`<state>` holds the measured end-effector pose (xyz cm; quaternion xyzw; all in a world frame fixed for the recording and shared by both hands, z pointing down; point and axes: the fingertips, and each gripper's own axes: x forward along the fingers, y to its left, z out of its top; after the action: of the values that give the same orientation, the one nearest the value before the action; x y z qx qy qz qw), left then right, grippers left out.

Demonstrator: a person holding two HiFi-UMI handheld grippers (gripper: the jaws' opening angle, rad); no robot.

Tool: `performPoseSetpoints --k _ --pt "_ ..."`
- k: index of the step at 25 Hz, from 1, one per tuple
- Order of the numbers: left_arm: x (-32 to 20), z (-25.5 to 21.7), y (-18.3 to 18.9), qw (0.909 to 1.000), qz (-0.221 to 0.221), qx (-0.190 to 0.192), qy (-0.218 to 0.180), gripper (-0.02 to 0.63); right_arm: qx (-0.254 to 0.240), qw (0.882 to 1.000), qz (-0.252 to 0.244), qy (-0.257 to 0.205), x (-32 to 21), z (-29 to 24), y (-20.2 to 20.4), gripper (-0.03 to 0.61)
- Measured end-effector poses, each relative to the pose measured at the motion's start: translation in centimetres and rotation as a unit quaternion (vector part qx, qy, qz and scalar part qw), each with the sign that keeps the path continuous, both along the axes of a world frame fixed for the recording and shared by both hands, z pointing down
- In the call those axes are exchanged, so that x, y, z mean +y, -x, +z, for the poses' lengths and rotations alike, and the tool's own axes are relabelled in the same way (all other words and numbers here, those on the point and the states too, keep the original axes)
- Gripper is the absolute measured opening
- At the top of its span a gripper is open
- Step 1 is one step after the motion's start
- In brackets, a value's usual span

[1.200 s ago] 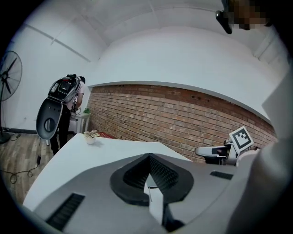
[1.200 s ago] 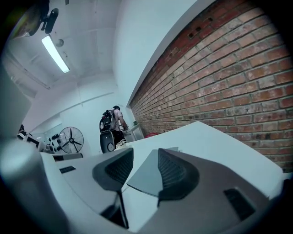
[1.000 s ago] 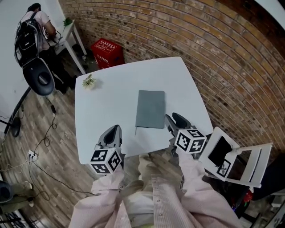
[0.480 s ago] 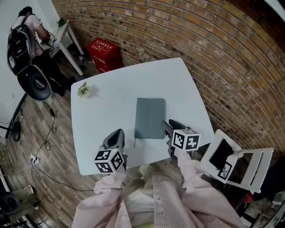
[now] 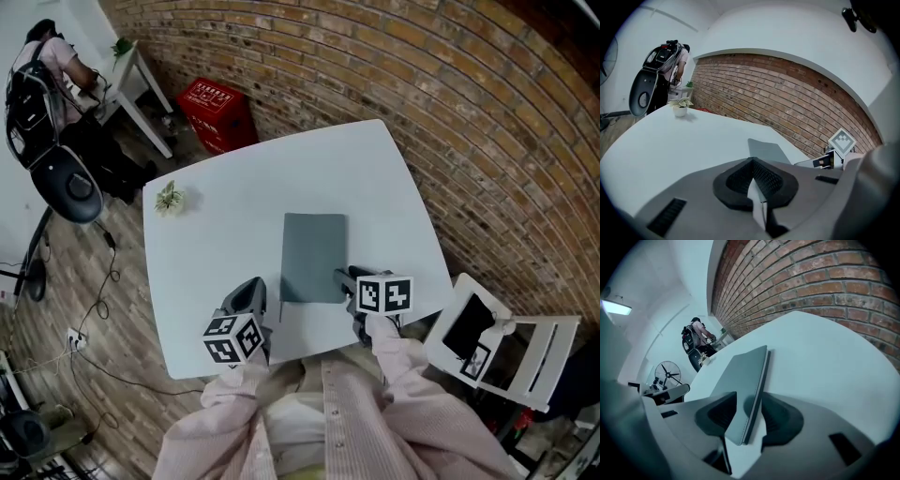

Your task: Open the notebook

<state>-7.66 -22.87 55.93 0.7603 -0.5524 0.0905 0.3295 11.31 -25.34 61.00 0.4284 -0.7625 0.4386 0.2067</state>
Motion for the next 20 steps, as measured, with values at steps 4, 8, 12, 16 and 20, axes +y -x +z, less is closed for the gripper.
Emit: performPoseSetpoints --k 4,8,12,16,20 --pt "0.0 0.7 -0.2 0.9999 -0.003 0.004 0.014 -0.006 -0.003 1.000 -0.014 0.019 0.4 0.5 0.5 0.169" --pt "-0.4 1.2 -0.7 0.9997 0.002 0.005 0.023 -0.006 -0.013 0.999 -0.021 0.035 0.3 1.0 0.9 0.137" --pt "-0.4 1.5 -1.0 0.9995 0.007 0.006 0.031 -0.006 -0.002 0.999 -0.020 0.036 0.4 1.3 0.8 0.116" --pt "-0.5 1.7 -1.1 0.9992 0.011 0.007 0.037 -0.007 -0.010 0.999 -0.005 0.043 0.3 1.3 0.5 0.084" --pt "-0.7 1.9 -1.1 0.9991 0.013 0.005 0.041 -0.006 -0.011 0.999 0.002 0.049 0.2 1.2 0.3 0.066"
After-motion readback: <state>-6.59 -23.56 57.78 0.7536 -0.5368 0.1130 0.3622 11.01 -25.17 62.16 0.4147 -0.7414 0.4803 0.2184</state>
